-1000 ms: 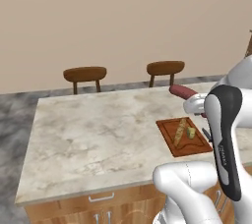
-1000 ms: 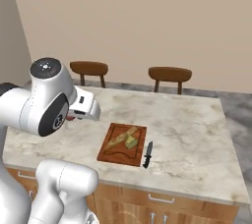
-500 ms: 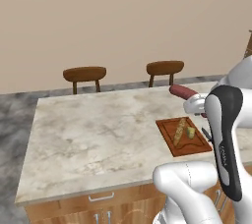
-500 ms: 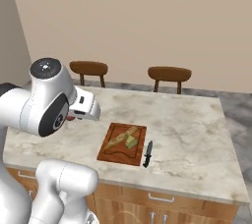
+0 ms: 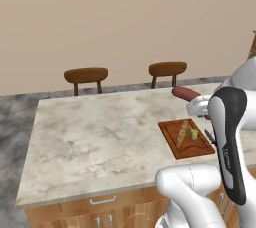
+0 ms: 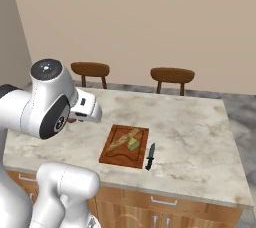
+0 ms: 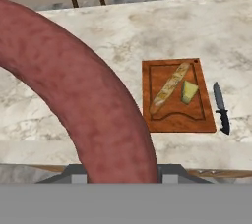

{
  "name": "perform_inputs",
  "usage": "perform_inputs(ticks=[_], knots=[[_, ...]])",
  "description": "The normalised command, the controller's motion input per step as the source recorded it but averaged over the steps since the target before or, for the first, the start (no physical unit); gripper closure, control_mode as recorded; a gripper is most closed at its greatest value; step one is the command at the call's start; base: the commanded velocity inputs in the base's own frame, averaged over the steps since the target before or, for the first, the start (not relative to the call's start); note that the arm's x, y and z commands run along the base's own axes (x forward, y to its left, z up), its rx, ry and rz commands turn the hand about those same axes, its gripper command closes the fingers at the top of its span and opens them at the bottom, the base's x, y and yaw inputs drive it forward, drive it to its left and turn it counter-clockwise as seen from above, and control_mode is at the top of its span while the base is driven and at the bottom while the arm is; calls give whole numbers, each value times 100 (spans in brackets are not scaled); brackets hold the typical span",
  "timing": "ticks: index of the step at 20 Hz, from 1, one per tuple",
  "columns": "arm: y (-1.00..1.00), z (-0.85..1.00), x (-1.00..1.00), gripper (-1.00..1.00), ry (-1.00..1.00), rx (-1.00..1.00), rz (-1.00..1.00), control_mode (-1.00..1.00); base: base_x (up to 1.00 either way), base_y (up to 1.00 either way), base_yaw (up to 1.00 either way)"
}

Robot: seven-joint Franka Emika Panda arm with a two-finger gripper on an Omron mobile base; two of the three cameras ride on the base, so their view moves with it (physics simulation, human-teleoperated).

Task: Retrieve the sausage and cheese from the fridge and place them on the cutting board on the counter.

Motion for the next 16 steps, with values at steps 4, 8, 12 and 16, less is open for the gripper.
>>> perform_inputs(ticks=[4, 8, 12, 16], knots=[[0, 0, 0, 100, 0, 0, 0, -100, 0, 0, 0], [-19, -7, -23, 100, 0, 4, -4, -100, 0, 0, 0], [-44, -20, -11, 100, 4, 2, -18, -100, 0, 0, 0], [-45, -31, 1, 100, 20, 0, -6, -100, 0, 0, 0]])
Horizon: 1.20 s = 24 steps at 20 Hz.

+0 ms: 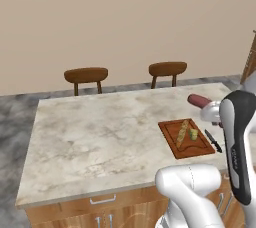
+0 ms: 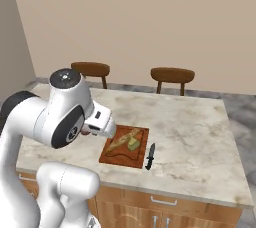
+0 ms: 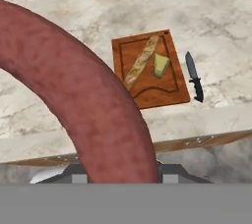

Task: Retrieve the sausage and cheese from the fridge and place them on the cutting board on the counter.

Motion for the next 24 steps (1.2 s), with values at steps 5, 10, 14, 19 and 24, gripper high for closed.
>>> perform_inputs(ticks=[5, 10, 14, 19, 24], knots=[[-48, -43, 3, 100, 15, 1, 0, -100, 0, 0, 0], [-28, -56, -8, 100, 4, 2, 18, -100, 0, 0, 0], [-16, -50, 20, 100, 15, 0, 18, -100, 0, 0, 0], [-13, -50, 44, 100, 17, 0, 13, -100, 0, 0, 0], [-26, -59, 30, 100, 18, 0, 17, -100, 0, 0, 0]])
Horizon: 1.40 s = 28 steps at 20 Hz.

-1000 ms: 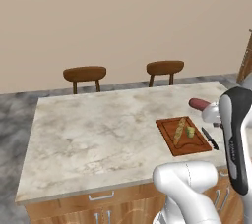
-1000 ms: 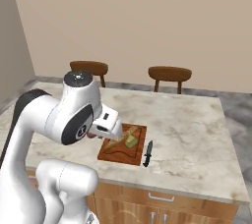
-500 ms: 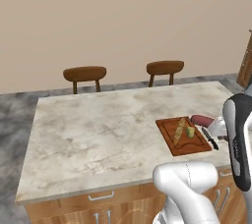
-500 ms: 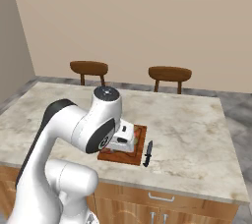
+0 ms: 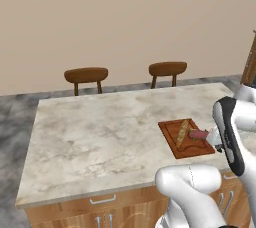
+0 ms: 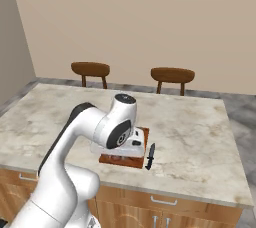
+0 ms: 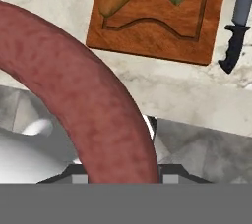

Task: Retrieve the sausage and cheese from the fridge and place them on the cutting board on the counter.

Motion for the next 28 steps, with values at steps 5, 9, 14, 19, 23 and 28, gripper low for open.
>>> perform_inputs(ticks=[5, 9, 14, 19, 23, 28], knots=[[-24, -56, 24, 100, 11, 0, 14, -100, 0, 0, 0], [-18, -44, 45, 100, 6, 1, 8, -100, 0, 0, 0], [-16, -39, 42, 100, 2, 1, 4, -100, 0, 0, 0], [-12, -43, 41, 100, 1, -3, 3, -100, 0, 0, 0], [-10, -25, 43, 100, 1, 0, 1, -100, 0, 0, 0], [-14, -27, 29, 100, 1, 0, 4, -100, 0, 0, 0]])
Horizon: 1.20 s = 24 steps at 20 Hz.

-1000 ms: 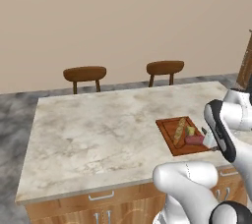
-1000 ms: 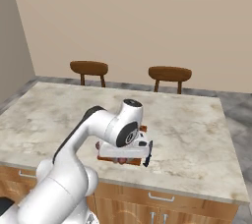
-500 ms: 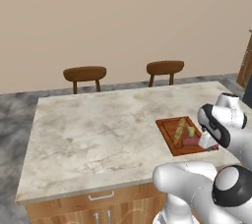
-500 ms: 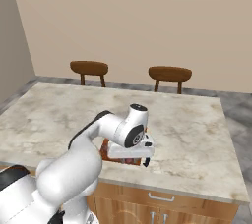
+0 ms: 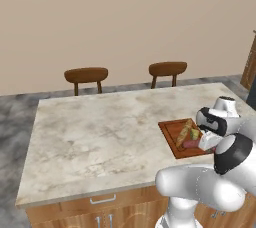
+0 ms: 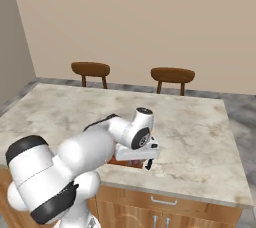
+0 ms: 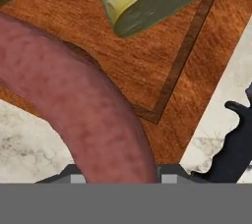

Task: Retrieve the sausage and cheese from the fridge and place them on the cutting board on the counter.

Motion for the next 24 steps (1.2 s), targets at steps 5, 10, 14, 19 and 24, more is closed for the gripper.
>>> perform_inputs(ticks=[5, 10, 14, 19, 24], knots=[[-15, -22, 29, 100, 0, 0, 7, -100, 0, 0, 0], [-2, -9, 6, 100, 0, 1, 8, -100, 0, 0, 0], [-1, -6, 11, 100, 0, 2, 1, -100, 0, 0, 0], [0, -11, 17, 100, 0, 6, 0, -100, 0, 0, 0], [6, -14, 1, 100, -7, 8, 10, -100, 0, 0, 0]])
